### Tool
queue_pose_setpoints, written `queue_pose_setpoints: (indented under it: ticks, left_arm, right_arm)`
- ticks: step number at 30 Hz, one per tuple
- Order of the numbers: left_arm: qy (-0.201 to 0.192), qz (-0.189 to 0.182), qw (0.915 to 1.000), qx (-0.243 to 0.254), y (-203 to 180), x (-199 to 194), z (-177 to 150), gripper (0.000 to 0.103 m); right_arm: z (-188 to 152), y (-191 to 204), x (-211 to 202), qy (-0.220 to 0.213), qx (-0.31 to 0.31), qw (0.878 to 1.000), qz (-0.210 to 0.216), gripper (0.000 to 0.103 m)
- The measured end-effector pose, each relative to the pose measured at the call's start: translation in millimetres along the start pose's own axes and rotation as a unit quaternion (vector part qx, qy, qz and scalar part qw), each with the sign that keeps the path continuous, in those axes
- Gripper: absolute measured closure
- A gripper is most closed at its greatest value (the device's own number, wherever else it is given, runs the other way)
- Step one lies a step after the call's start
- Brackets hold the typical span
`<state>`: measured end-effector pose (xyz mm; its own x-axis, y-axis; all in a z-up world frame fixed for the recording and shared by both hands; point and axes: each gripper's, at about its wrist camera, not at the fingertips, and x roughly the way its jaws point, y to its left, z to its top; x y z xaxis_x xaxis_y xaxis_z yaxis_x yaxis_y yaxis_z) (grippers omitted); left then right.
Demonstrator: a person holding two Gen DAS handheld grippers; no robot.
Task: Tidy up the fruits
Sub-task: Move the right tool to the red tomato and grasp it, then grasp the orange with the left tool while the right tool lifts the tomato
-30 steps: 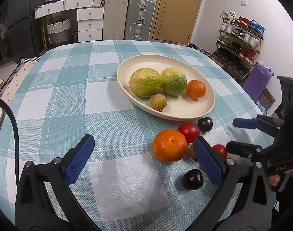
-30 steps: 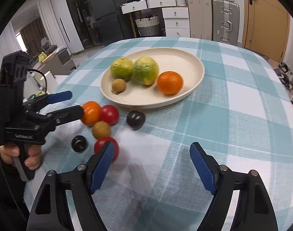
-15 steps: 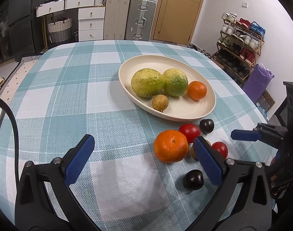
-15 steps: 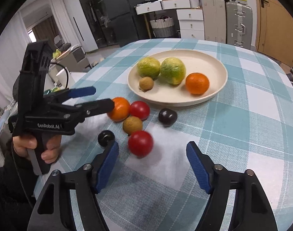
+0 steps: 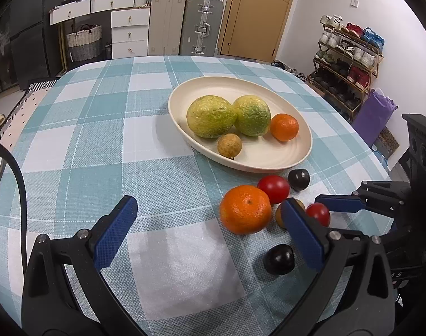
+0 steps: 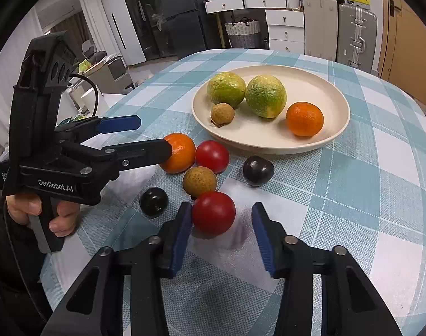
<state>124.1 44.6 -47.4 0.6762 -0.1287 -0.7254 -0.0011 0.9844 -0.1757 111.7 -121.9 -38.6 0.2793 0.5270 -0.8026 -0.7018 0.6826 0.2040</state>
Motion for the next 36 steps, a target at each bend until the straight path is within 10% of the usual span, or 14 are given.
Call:
queue_pose_setpoints:
  ticks: [9,22,36]
  left_arm:
    - [0.019,-0.008,0.9997,0.014,-5,7,-1,0.009]
    - [0.039,-0.073,0.9965,0.012,-10,15,-1,0.064]
    - [0.000,-0.063,0.9974,0.035,-19,-6,4,0.066]
  right_arm:
    - [-2,3,-1,-0.005,-0.013,1.000,-0.003,0.072]
    - [3,-16,-20,-0.034,0.013,0.999,-0.015,0.072]
    - [6,-28,-26,-0.050,0.026,0.998,-0.027,0.072]
